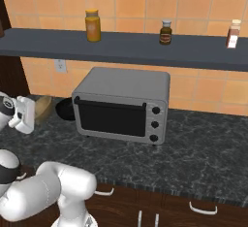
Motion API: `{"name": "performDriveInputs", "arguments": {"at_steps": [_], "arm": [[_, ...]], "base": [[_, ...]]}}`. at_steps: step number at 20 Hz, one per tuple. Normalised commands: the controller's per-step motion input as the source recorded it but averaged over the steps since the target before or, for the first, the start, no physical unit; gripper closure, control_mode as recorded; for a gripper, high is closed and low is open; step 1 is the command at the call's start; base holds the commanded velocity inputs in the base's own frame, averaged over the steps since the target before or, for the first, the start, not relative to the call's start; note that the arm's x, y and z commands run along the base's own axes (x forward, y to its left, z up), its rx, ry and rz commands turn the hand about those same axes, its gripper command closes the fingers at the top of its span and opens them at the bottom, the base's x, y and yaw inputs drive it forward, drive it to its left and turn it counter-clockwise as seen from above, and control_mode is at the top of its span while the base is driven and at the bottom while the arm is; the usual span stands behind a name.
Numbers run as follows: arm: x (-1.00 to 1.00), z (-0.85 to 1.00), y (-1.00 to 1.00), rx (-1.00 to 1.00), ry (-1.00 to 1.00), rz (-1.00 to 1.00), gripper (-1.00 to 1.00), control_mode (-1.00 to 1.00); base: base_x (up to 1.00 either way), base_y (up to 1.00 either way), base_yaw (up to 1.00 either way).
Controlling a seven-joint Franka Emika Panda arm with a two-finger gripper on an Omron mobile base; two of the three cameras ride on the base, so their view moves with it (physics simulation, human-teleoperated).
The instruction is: Pick up the bowls on the counter and stack them on top of one another in the open cabinet. Place the smaller bowl on top of the larger bowl.
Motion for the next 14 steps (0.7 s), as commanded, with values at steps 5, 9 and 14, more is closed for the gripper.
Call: {"name": "performDriveInputs", "arguments": {"at_steps": [5,9,14], "arm": [[0.46,0.22,0.0,0.0,-0.01,-0.31,1.0,-1.0],[0.41,-0.31,0.0,-0.01,0.0,0.0,1.0,-1.0],[0.65,-0.1,0.0,-0.01,-0.02,0.0,1.0,-1.0]], "base": [[0.0,0.0,0.0],[0.0,0.0,0.0],[0.0,0.0,0.0]]}}
